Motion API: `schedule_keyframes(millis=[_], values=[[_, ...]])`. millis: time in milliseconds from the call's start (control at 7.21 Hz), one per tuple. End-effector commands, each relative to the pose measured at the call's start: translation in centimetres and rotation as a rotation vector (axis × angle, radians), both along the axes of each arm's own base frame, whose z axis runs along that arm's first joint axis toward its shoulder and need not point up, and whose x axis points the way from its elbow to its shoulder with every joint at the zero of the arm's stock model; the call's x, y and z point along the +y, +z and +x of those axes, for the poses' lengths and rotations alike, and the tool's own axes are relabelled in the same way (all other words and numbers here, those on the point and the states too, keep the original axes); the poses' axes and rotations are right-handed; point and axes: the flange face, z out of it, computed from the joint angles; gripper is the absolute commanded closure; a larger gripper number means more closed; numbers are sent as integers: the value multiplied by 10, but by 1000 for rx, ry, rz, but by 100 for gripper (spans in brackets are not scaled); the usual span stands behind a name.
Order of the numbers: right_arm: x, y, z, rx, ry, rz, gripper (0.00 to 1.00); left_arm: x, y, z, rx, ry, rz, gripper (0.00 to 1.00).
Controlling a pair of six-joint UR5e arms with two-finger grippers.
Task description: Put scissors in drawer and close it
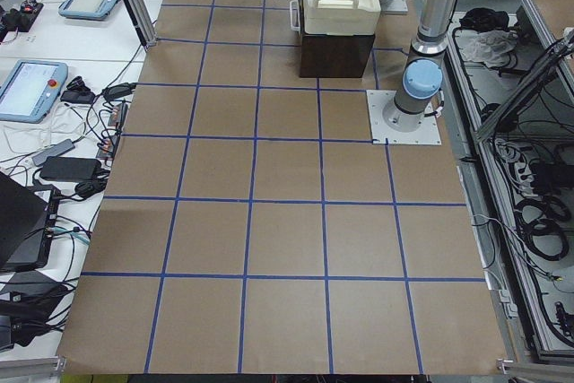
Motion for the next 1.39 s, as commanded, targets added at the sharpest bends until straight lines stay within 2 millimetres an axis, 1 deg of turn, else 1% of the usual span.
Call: schedule_keyframes(millis=[0, 139, 277, 416, 555, 832, 1248], values=[[0, 0, 0, 2, 1, 0, 0, 18, 31, 96, -23, -67, 78, 0], [0, 0, 0, 4, 1, 3, 0, 15, 45, 127, 16, -40, 61, 0], [0, 0, 0, 2, 1, 1, 0, 10, 49, 141, 51, -8, 43, 0], [0, 0, -1, 2, 0, 0, 0, 3, 49, 143, 42, -2, 10, 0], [0, 0, 0, -1, 0, 1, 0, 2, 48, 142, 40, -3, 8, 0], [0, 0, 1, -4, 2, 1, 0, 8, 52, 145, -2, 7, 12, 0], [0, -1, 1, -3, 2, 3, 0, 9, 52, 145, 0, 7, 13, 0]])
